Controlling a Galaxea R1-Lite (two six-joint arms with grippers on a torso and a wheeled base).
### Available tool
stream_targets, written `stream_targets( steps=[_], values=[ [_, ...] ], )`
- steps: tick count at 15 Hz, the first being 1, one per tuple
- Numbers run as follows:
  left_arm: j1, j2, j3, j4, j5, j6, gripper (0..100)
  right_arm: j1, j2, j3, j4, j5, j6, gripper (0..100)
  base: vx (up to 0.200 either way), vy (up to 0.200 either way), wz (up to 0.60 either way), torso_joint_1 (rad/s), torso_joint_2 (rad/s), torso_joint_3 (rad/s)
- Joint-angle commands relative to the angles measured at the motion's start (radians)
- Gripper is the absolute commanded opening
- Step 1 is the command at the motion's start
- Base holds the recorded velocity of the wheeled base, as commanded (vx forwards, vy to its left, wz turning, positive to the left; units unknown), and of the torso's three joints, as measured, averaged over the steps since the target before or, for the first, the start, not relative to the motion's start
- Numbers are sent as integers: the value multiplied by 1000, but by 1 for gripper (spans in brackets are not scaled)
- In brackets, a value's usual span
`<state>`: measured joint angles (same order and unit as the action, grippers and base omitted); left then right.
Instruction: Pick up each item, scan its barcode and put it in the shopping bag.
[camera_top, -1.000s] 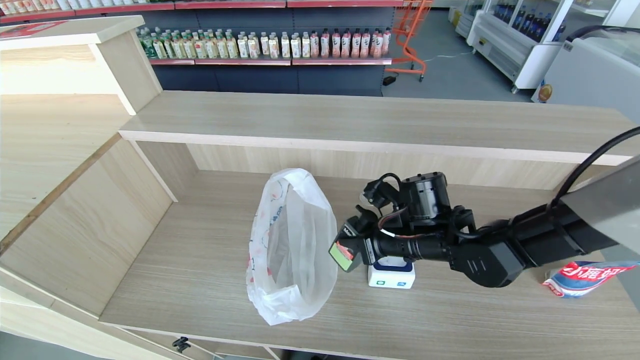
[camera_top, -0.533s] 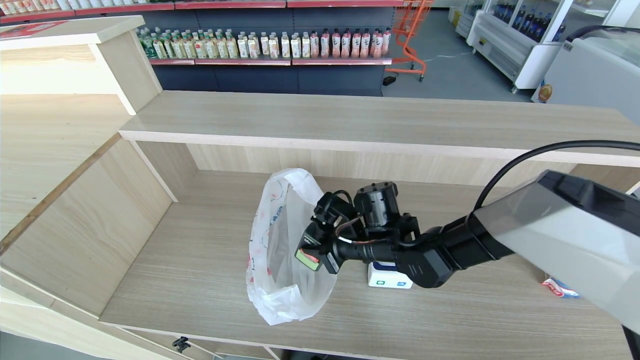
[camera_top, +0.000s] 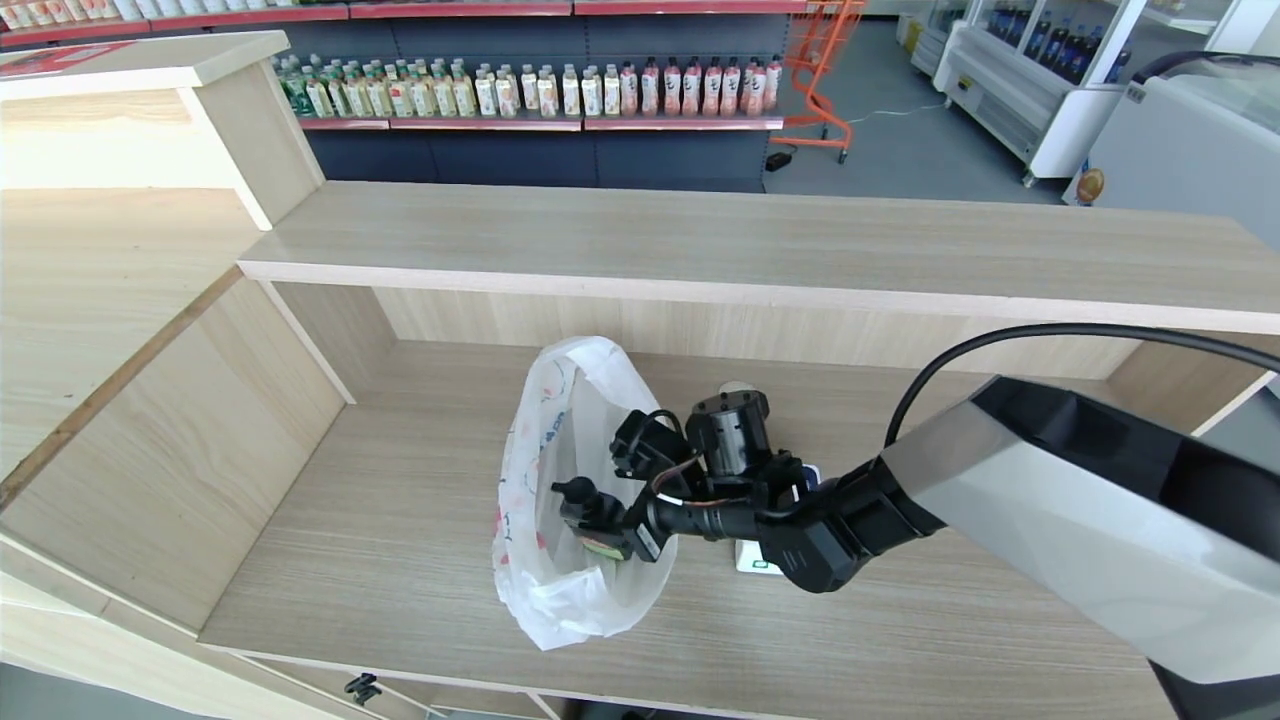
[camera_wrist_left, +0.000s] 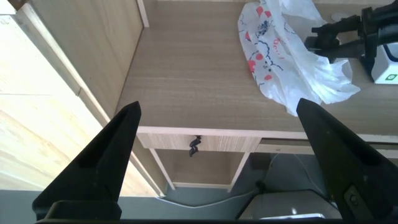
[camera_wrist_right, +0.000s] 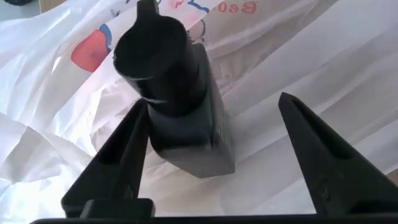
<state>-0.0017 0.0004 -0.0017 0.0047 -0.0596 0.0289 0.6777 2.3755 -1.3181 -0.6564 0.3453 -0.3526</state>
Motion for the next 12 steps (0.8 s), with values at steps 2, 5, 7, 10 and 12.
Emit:
stream_targets(
  steps=[2, 5, 7, 10, 12],
  values=[
    [0, 0, 0, 0, 1, 0, 100, 2, 8, 0, -25, 1, 20, 100, 0, 0, 0, 0, 0, 0],
    [0, 0, 0, 0, 1, 0, 100, -35, -62, 36, -58, 0, 238, 100, 0, 0, 0, 0, 0, 0],
    [0, 0, 0, 0, 0, 0, 100, -113, -160, 91, -6, 0, 368, 100, 0, 0, 0, 0, 0, 0],
    [0, 0, 0, 0, 0, 0, 100, -253, -453, 273, 173, 50, 526, 100, 0, 0, 0, 0, 0, 0],
    [0, 0, 0, 0, 1, 0, 100, -354, -768, 436, 356, 207, 586, 100, 0, 0, 0, 0, 0, 0]
  ],
)
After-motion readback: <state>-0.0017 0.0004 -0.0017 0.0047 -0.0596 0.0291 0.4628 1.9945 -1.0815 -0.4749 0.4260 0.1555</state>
